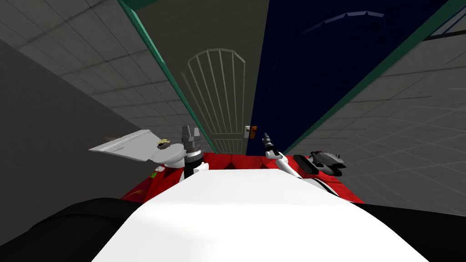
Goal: Pull the door open
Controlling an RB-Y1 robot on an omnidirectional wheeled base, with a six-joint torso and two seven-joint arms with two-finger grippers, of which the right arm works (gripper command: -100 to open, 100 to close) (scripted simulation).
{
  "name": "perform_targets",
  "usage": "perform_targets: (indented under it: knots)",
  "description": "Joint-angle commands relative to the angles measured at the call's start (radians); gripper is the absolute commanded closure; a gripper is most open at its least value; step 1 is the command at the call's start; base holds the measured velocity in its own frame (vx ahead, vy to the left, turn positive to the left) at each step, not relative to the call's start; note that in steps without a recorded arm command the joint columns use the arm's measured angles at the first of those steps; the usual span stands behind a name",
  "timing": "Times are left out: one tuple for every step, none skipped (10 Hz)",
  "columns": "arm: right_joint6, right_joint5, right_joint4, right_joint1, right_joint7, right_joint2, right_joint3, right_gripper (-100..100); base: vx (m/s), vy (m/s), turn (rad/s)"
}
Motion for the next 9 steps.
perform_targets:
  knots:
    - [-0.003, 0.001, -0.001, -0.008, -0.008, 0.003, 0.016, -100, -0.176, 0.097, 0.051]
    - [-0.001, 0.003, -0.012, -0.015, -0.011, 0.012, 0.032, -100, -0.207, 0.145, 0.109]
    - [0.007, 0.002, -0.020, -0.005, -0.004, 0.010, 0.020, -100, -0.095, 0.073, 0.015]
    - [0.008, -0.003, -0.004, 0.012, -0.002, -0.011, -0.007, -100, -0.019, -0.030, -0.219]
    - [0.008, -0.005, 0.003, 0.019, -0.001, -0.020, -0.018, -100, 0.002, -0.080, -0.176]
    - [0.008, -0.008, 0.013, 0.028, 0.002, -0.031, -0.034, -100, 0.068, -0.129, -0.142]
    - [0.008, -0.008, 0.013, 0.028, 0.002, -0.031, -0.034, -100, 0.083, -0.097, -0.040]
    - [0.008, -0.010, 0.022, 0.030, 0.005, -0.037, -0.046, -100, 0.143, -0.050, -0.032]
    - [0.007, -0.009, 0.023, 0.028, 0.006, -0.035, -0.047, -100, 0.181, -0.035, 0.001]
